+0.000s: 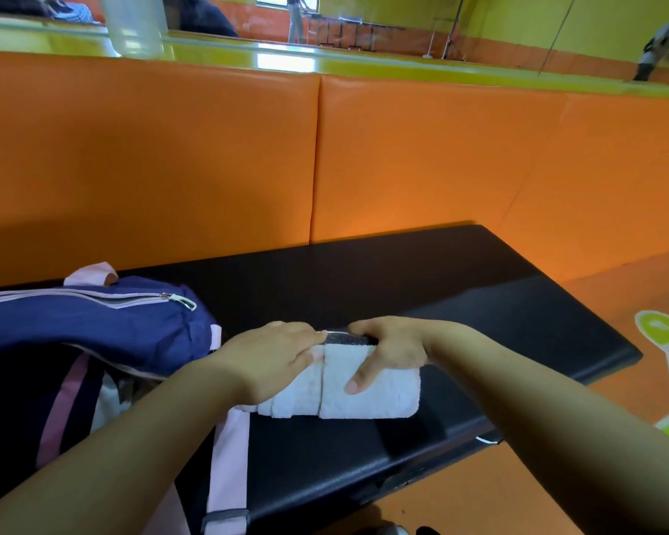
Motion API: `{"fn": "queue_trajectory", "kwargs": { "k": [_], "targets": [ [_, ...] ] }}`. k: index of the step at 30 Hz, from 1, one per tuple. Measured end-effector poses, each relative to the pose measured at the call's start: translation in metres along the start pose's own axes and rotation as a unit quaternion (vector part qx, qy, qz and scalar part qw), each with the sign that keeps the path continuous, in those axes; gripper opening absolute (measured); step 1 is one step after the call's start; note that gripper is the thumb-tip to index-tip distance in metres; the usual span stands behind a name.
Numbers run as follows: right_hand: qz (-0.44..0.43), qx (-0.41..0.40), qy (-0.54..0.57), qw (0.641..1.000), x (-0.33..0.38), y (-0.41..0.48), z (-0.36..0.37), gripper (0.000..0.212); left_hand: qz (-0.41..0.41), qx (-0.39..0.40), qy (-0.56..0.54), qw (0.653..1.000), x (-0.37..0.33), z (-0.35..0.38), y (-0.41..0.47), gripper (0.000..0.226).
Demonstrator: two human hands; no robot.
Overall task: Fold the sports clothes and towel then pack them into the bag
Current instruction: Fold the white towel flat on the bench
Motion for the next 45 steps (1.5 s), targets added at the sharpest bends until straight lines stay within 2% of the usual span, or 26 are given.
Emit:
{"fn": "queue_trajectory", "kwargs": {
  "k": [2,5,9,11,16,21,24,27,29,32,33,35,39,42,45],
  "targets": [
    [-0.004,-0.001,0.025,1.0,0.0,-0.002,0.003,0.049,-0.009,0.014,-0.019,1.0,0.003,0.001,0.0,0.039],
    [-0.008,-0.023,-0.03,0.999,0.003,-0.008,0.011,0.061,-0.015,0.056,-0.049,0.997,0.005,0.002,-0.004,0.044],
    [0.02,-0.037,-0.042,0.998,-0.001,-0.019,0.026,0.091,-0.011,0.12,-0.021,0.992,0.001,0.001,-0.008,0.07],
    [0.038,-0.023,-0.052,0.998,-0.003,-0.02,0.032,0.096,-0.022,0.152,-0.005,0.988,-0.002,0.004,-0.007,0.084],
    [0.034,0.031,0.021,0.999,-0.001,-0.022,0.043,0.079,-0.056,0.218,0.038,0.974,0.003,0.014,0.006,0.103],
    [0.048,0.052,0.064,0.995,-0.004,-0.021,0.042,0.075,-0.091,0.299,-0.078,0.947,0.004,0.016,0.008,0.087],
    [0.044,0.037,0.054,0.997,-0.002,-0.021,0.045,0.072,-0.09,0.32,-0.089,0.939,0.004,0.018,0.007,0.082],
    [0.031,-0.002,-0.004,1.0,0.004,-0.026,0.049,0.067,-0.082,0.326,-0.069,0.939,0.001,0.019,0.005,0.084],
    [0.017,-0.034,-0.055,0.998,0.01,-0.029,0.052,0.067,-0.079,0.331,-0.042,0.939,0.001,0.017,0.005,0.095],
    [-0.012,-0.073,-0.15,0.986,0.023,-0.036,0.058,0.07,-0.103,0.343,0.034,0.933,0.006,0.02,0.003,0.134],
    [-0.021,-0.088,-0.181,0.979,0.027,-0.038,0.061,0.071,-0.1,0.343,0.053,0.932,0.005,0.022,0.002,0.14],
    [-0.029,-0.118,-0.231,0.965,0.032,-0.043,0.068,0.078,-0.076,0.337,0.048,0.937,0.0,0.029,0.0,0.135],
    [-0.015,-0.164,-0.28,0.946,0.035,-0.051,0.08,0.087,-0.013,0.262,0.023,0.965,-0.008,0.033,-0.008,0.086],
    [-0.02,-0.174,-0.301,0.938,0.038,-0.055,0.084,0.089,0.001,0.197,0.033,0.98,-0.01,0.028,-0.018,0.076],
    [-0.023,-0.155,-0.318,0.935,0.041,-0.057,0.083,0.096,-0.001,0.154,0.045,0.987,-0.011,0.024,-0.028,0.075]
  ]
}}
Point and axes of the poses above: each hand's wrist, its own y-axis towards the middle knuckle, its own z-axis out of the palm, x = y × z, the point moved 7 cm from there along y, towards the middle knuckle, and after that the axes turned 7 degrees about -z, right-handed, at the moved point
